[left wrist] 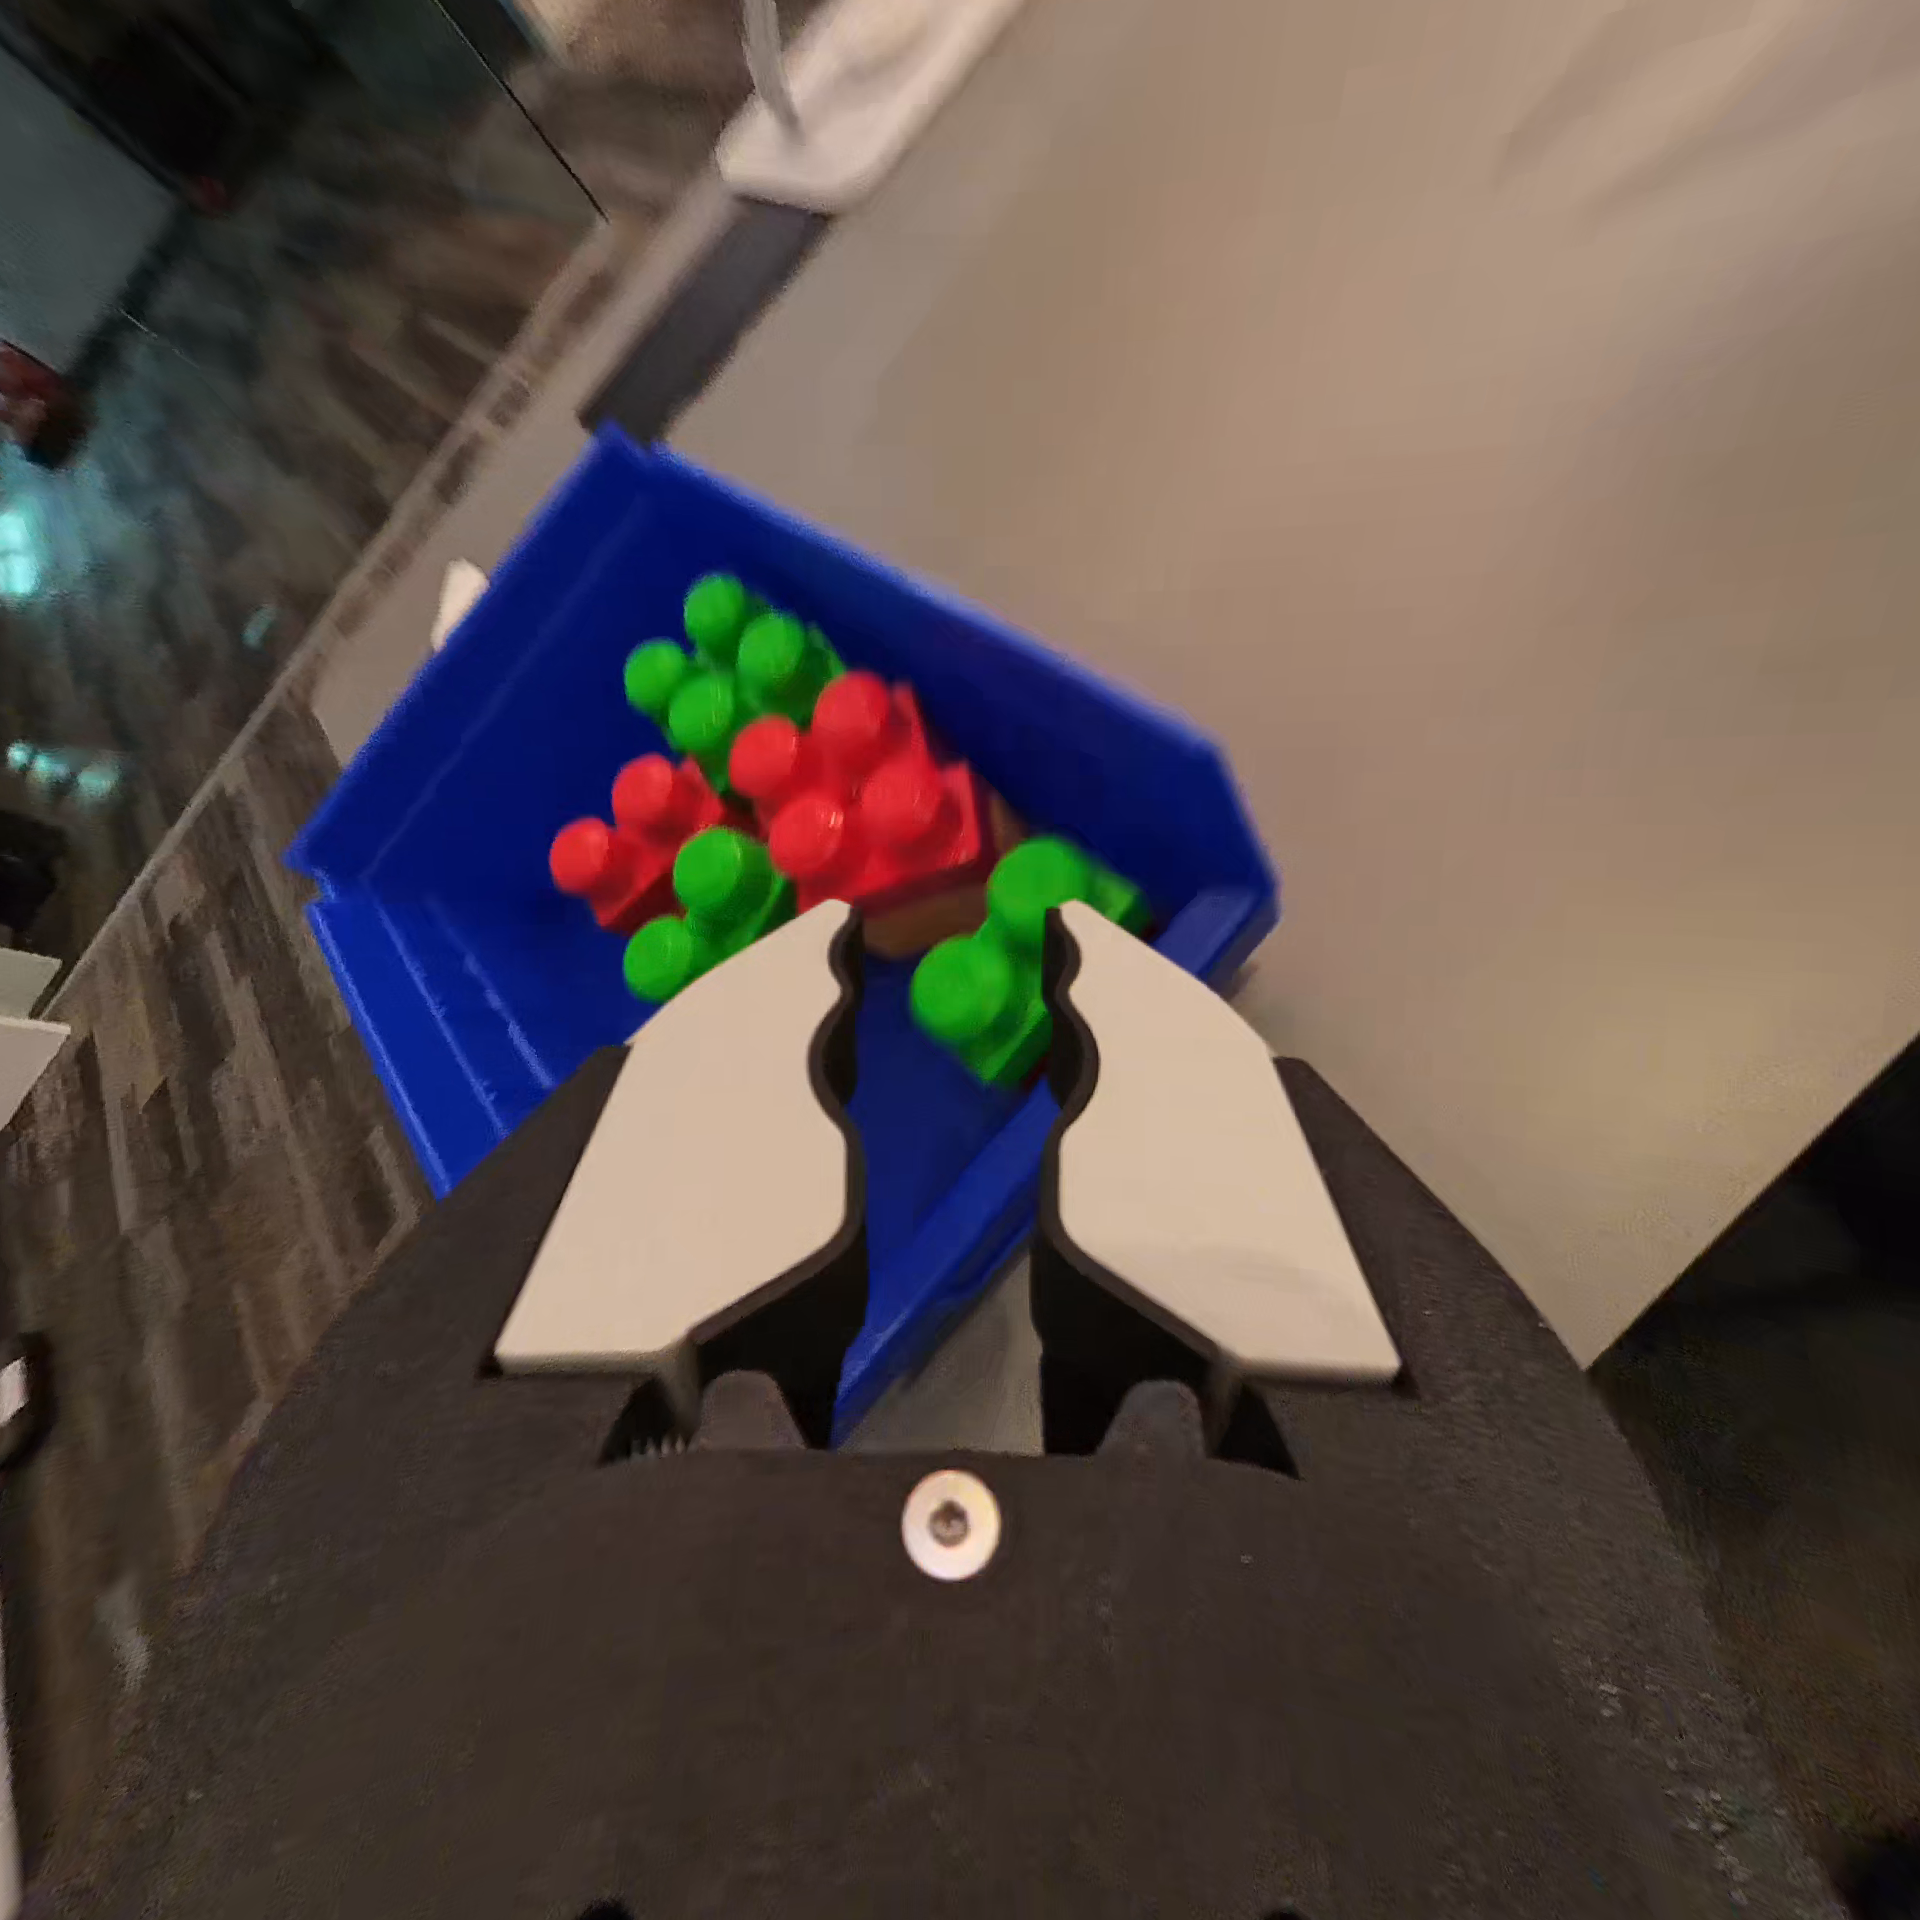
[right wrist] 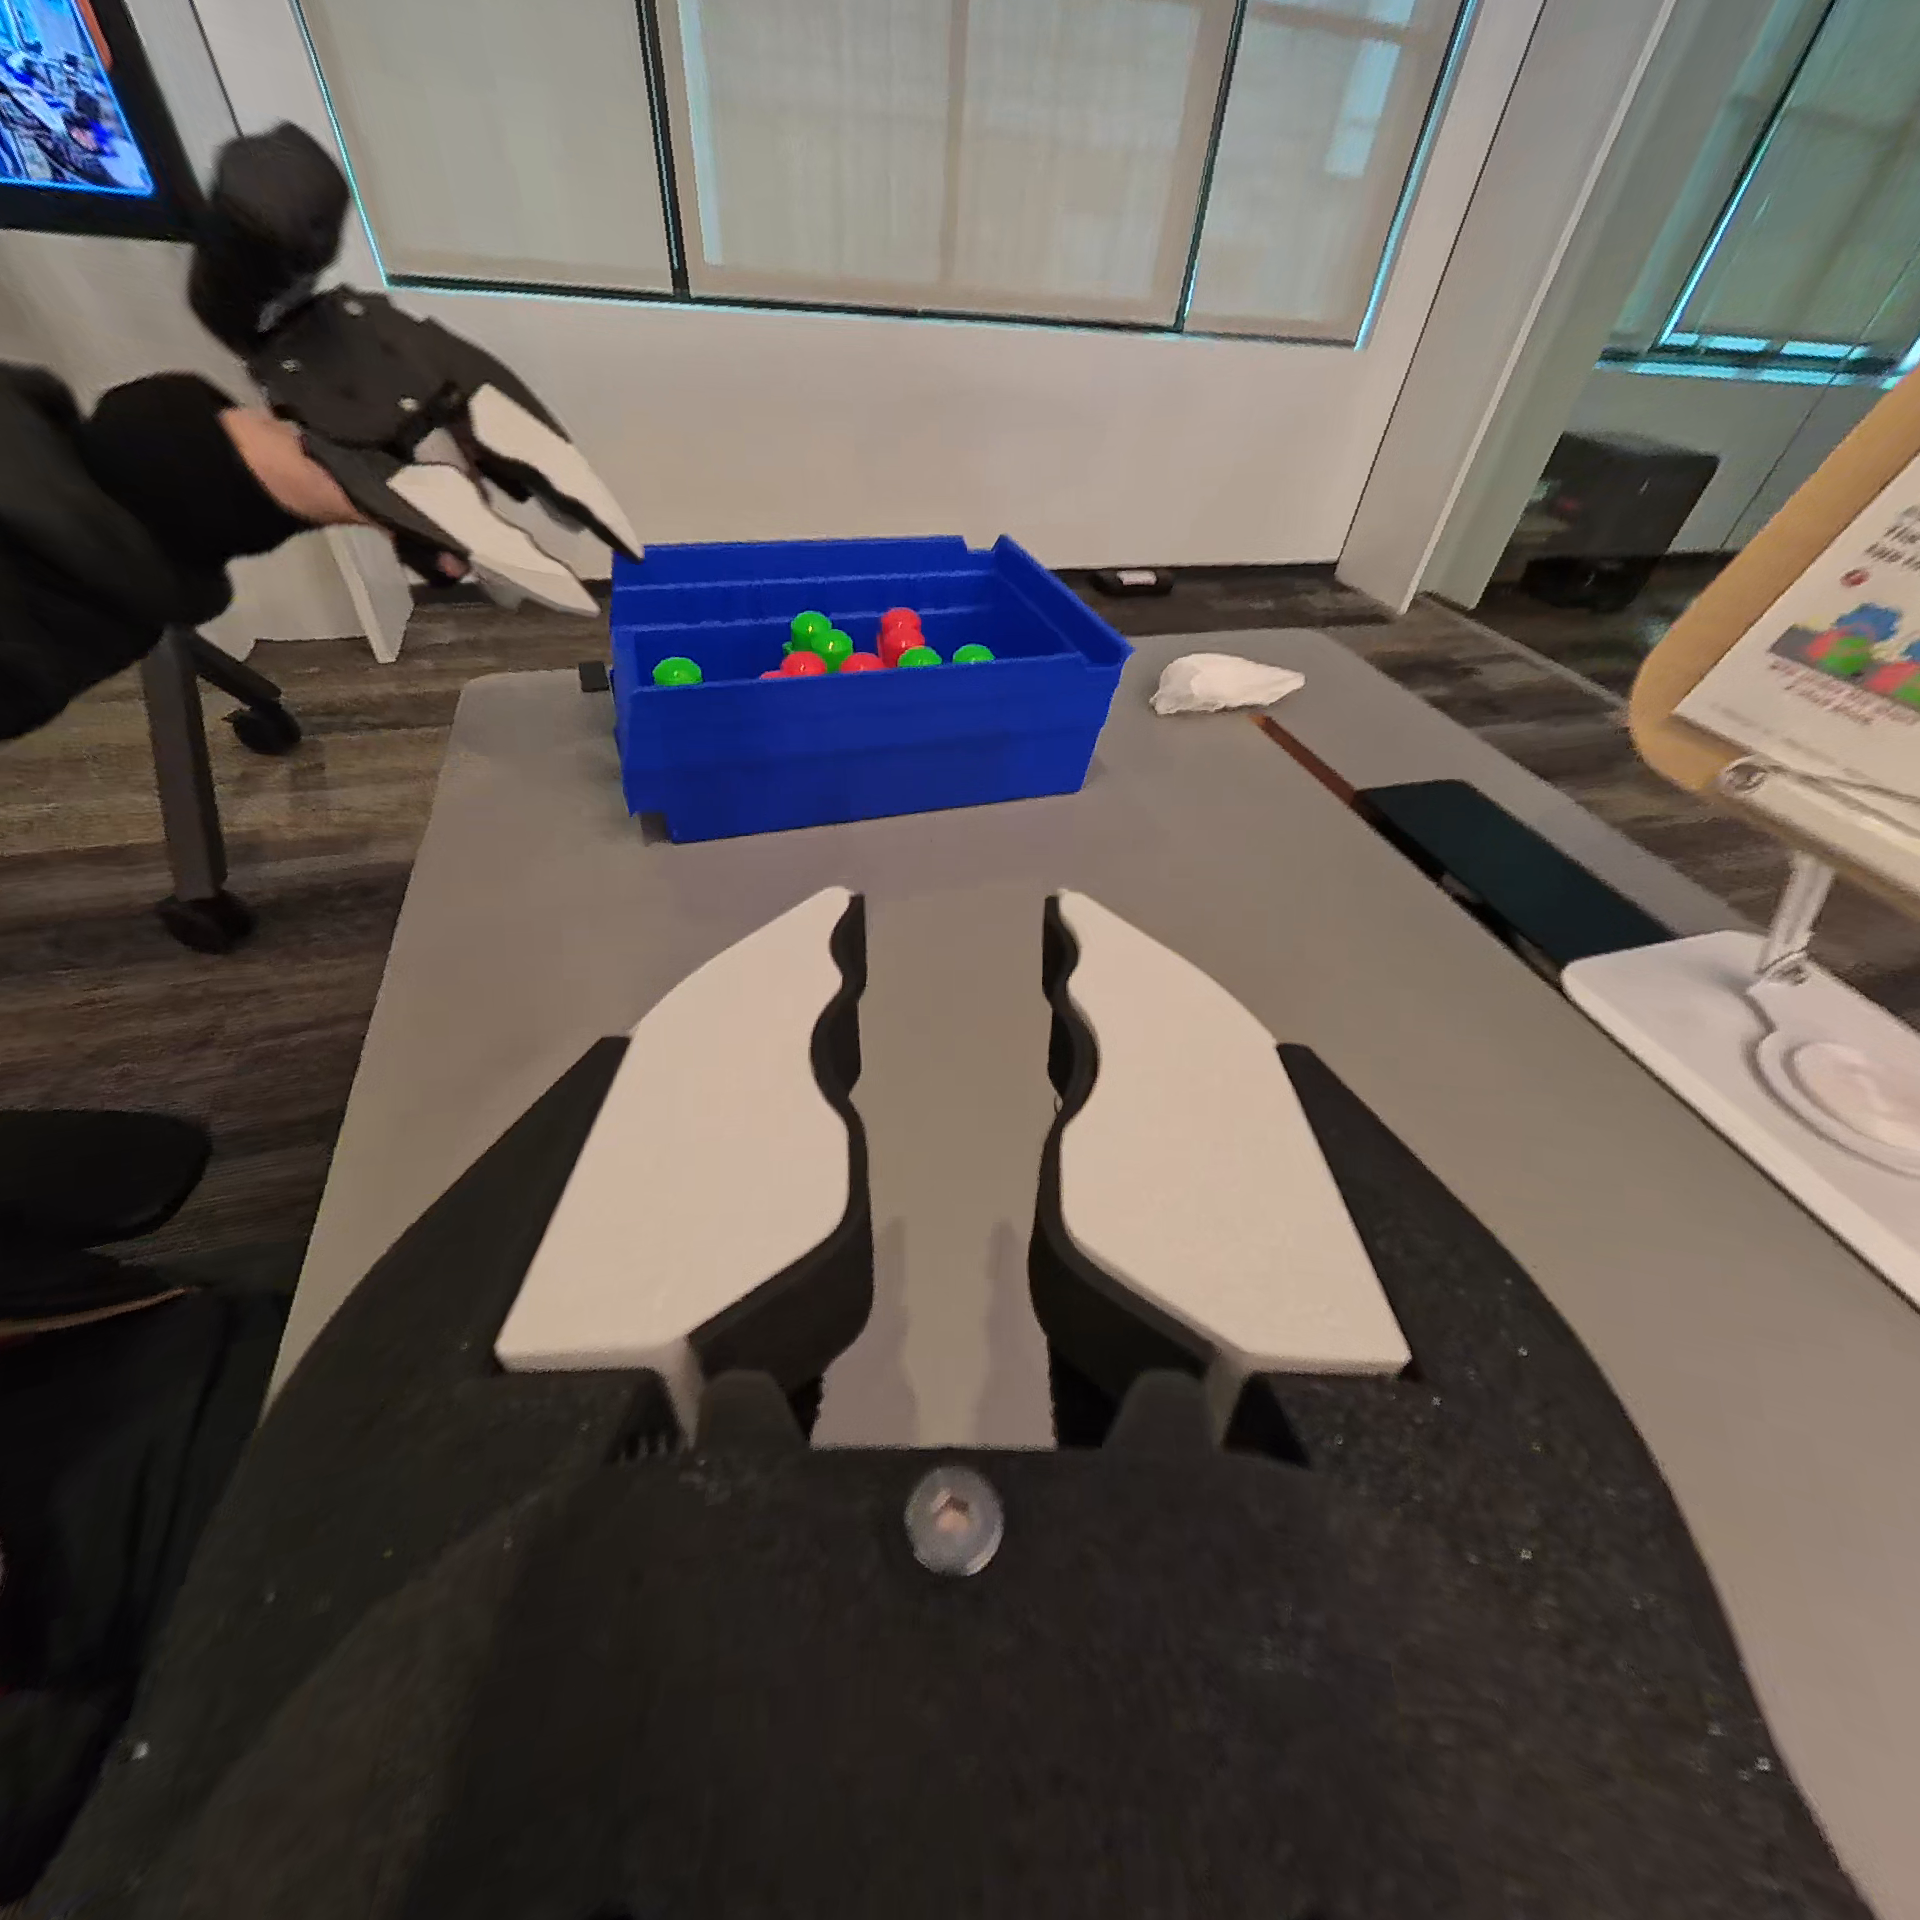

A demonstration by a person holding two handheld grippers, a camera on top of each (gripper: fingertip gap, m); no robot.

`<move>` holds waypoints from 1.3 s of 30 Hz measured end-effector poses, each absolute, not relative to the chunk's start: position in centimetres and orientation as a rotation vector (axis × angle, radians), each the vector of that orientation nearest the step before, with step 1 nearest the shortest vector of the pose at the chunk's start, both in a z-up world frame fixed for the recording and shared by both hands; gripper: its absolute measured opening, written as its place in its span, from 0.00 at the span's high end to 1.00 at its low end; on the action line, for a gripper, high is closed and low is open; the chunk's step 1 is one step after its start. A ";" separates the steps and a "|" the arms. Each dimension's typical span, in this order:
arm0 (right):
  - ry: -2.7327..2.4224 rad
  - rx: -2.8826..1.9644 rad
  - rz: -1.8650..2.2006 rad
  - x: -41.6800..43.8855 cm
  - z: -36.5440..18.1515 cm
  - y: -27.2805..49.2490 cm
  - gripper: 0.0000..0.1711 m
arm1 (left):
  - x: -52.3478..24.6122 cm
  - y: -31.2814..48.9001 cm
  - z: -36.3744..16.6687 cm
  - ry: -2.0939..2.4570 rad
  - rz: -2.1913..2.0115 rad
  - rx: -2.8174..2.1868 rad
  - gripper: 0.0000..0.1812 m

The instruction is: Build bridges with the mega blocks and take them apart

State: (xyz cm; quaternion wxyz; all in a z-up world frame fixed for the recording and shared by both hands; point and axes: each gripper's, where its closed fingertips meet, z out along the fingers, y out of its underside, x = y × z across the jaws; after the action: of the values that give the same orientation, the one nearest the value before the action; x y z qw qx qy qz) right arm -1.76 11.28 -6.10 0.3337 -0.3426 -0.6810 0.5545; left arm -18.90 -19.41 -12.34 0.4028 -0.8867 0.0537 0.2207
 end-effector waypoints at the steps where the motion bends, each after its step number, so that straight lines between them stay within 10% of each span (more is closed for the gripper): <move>1: -1.793 -0.908 1.456 -1.9 -6.5 11.0 0.81 | -19.8 -19.9 -13.4 0.176 0.520 -2.323 0.82; 23: -1.896 -1.054 1.376 -1.7 -9.6 11.3 0.81 | -21.8 -18.0 -21.3 0.439 0.101 -2.700 0.79; 39: -1.913 -0.942 1.479 -1.9 -7.7 8.8 0.76 | -16.0 -8.2 -4.7 0.207 -0.007 -2.158 0.80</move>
State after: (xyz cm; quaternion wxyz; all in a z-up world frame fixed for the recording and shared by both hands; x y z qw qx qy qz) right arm -1.86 8.83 -7.70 0.2697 -0.3493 -0.7099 0.5489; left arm -15.99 -8.24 -4.65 0.4677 -0.8799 0.0842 -0.0029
